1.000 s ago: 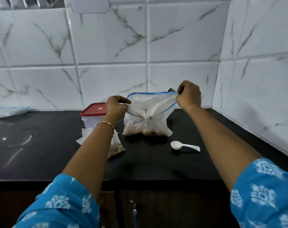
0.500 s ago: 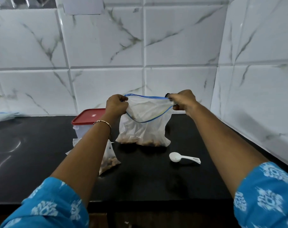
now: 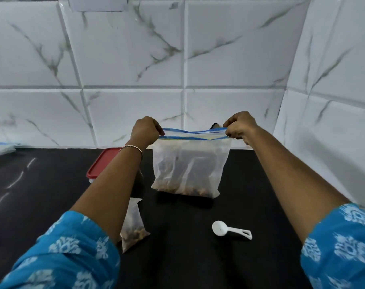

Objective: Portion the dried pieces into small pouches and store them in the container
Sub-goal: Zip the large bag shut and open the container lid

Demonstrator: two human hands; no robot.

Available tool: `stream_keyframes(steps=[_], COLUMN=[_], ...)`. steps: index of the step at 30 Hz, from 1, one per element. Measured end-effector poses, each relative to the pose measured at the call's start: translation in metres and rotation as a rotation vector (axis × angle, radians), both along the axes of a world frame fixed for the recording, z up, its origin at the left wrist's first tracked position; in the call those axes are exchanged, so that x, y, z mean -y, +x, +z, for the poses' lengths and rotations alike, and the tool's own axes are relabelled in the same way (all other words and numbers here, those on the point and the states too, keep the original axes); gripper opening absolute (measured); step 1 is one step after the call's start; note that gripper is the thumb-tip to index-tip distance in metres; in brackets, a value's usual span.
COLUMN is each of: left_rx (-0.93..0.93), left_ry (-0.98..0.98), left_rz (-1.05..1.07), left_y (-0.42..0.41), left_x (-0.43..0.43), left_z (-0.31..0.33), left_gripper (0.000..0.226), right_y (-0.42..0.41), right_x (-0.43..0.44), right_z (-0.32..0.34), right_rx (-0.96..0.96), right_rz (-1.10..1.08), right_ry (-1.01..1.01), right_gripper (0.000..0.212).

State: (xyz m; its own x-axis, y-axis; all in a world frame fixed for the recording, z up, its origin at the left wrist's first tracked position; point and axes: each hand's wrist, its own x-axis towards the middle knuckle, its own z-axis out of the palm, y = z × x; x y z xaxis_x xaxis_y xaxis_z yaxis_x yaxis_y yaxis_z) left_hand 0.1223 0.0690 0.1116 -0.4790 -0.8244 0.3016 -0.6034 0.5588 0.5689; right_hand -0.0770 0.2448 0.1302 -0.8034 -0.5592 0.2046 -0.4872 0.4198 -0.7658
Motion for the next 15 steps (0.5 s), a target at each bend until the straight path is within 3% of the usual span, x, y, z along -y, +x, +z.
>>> stream_keyframes(steps=[6, 9, 15], left_rx=[0.091, 0.053, -0.061], left_ry=[0.132, 0.27, 0.283], left_rz=[-0.028, -0.058, 0.083], left_y=[0.001, 0.005, 0.009], left_x=[-0.012, -0.013, -0.006], left_z=[0.032, 0.043, 0.051], left_gripper=[0.028, 0.03, 0.017], right_y=[-0.004, -0.008, -0.018], right_x=[-0.006, -0.012, -0.008], right_z=[0.016, 0.018, 0.028], right_rx=[-0.17, -0.194, -0.214], right_rz=[0.066, 0.123, 0.103], right_ry=[0.17, 0.144, 0.115], right_gripper=[0.021, 0.022, 0.017])
